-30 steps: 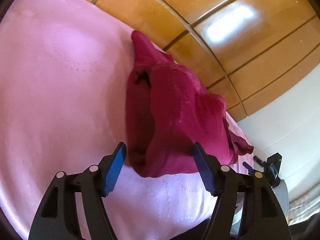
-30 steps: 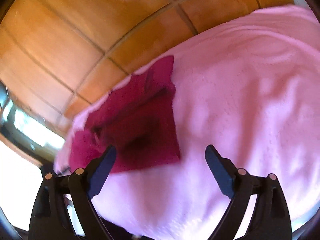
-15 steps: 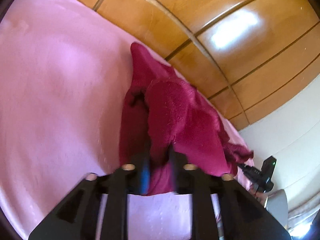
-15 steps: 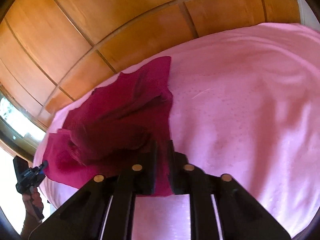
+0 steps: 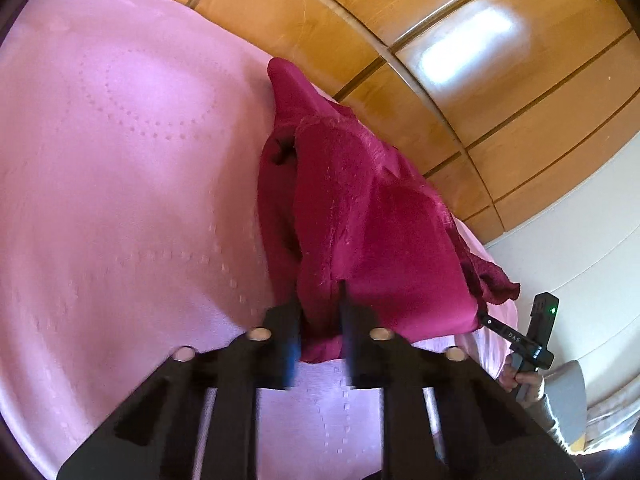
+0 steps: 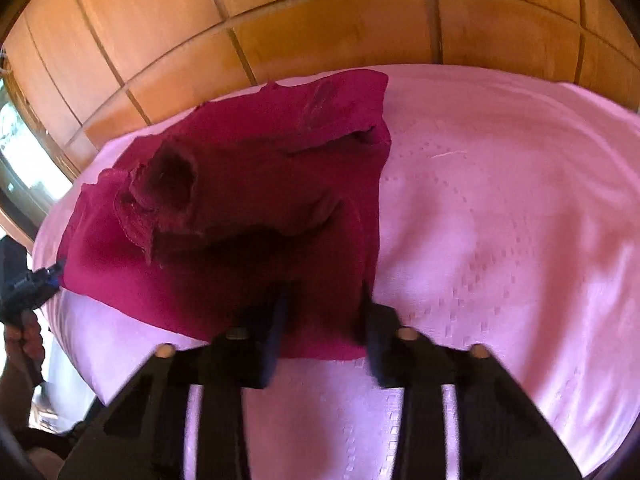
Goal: Fold small clothes
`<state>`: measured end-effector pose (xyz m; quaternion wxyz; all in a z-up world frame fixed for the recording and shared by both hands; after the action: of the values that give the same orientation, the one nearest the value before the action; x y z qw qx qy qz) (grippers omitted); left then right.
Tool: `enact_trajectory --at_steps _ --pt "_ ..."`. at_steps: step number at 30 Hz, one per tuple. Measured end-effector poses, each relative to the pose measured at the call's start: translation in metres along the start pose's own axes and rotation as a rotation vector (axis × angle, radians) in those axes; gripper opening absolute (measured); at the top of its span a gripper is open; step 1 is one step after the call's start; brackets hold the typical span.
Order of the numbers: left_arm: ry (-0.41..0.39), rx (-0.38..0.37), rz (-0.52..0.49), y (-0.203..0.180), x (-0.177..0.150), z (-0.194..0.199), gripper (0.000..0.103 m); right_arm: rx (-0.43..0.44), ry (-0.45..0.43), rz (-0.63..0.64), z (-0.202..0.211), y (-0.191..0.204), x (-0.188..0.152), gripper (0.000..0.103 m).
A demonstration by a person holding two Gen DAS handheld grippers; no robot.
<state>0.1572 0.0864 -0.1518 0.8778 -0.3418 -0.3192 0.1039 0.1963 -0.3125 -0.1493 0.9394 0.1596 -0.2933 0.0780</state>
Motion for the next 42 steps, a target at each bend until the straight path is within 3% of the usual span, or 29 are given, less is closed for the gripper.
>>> enact_trajectory --at_steps 1,3,12,17,18,21,24,29,30,33,35,38,40,42 --pt "-0.002 -0.006 -0.006 -0.002 0.0 0.002 0.01 0.011 0.002 -0.002 0.005 0.0 -0.001 0.009" --pt "-0.001 -0.027 -0.011 -0.006 -0.003 0.008 0.009 0.025 0.006 -0.004 0.016 -0.002 -0.006 0.007" --pt "0.043 -0.06 0.009 -0.004 -0.044 0.035 0.008 0.09 0.063 -0.04 0.06 -0.003 -0.057 0.007" --pt "0.09 -0.022 0.0 -0.002 -0.072 0.041 0.008 0.024 0.104 0.029 0.068 0.001 -0.083 0.009" --pt "0.087 -0.014 -0.008 -0.004 -0.071 0.042 0.009 -0.008 0.104 0.07 0.068 0.005 -0.084 0.018" --pt "0.069 -0.017 -0.019 -0.012 -0.055 0.037 0.01 -0.072 0.085 0.201 0.068 0.016 -0.081 0.061" --pt "0.053 -0.016 -0.031 -0.016 -0.039 0.031 0.028 -0.122 0.055 0.367 0.066 0.036 -0.074 0.068" --pt "0.062 -0.022 -0.077 -0.026 -0.018 0.014 0.028 -0.143 0.032 0.544 0.05 0.06 -0.061 0.07" --pt "0.07 -0.021 -0.089 -0.027 -0.017 0.012 0.028 -0.132 0.014 0.515 0.048 0.059 -0.052 0.07" --pt "0.092 0.012 -0.106 -0.021 -0.016 0.008 0.028 -0.053 -0.064 0.244 0.043 0.036 -0.004 0.073" --pt "0.09 0.014 -0.094 -0.019 -0.013 0.009 0.028 -0.058 -0.122 0.059 0.038 0.001 0.027 0.073" --pt "0.069 -0.007 -0.071 -0.013 -0.009 0.018 0.028 -0.028 -0.12 -0.087 0.026 -0.032 0.042 0.073" --pt "0.048 -0.023 -0.039 -0.009 -0.004 0.025 0.051 -0.024 -0.115 -0.089 0.025 -0.038 0.042 0.07" --pt "0.029 -0.063 -0.006 -0.005 0.001 0.031 0.054 0.008 -0.112 -0.08 0.026 -0.035 0.042 0.068"
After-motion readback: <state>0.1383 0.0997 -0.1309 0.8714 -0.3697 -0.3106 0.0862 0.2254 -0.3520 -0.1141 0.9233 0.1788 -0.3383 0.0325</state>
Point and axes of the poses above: each gripper's, at about its wrist camera, not at the fingertips, and z roughly against the way its jaws point, y to its left, x to its top, the point moved 10 cm from there along -z, roughly the way its jaws point, and after that the axes turned 1 degree about -y, right-handed, at the moved point
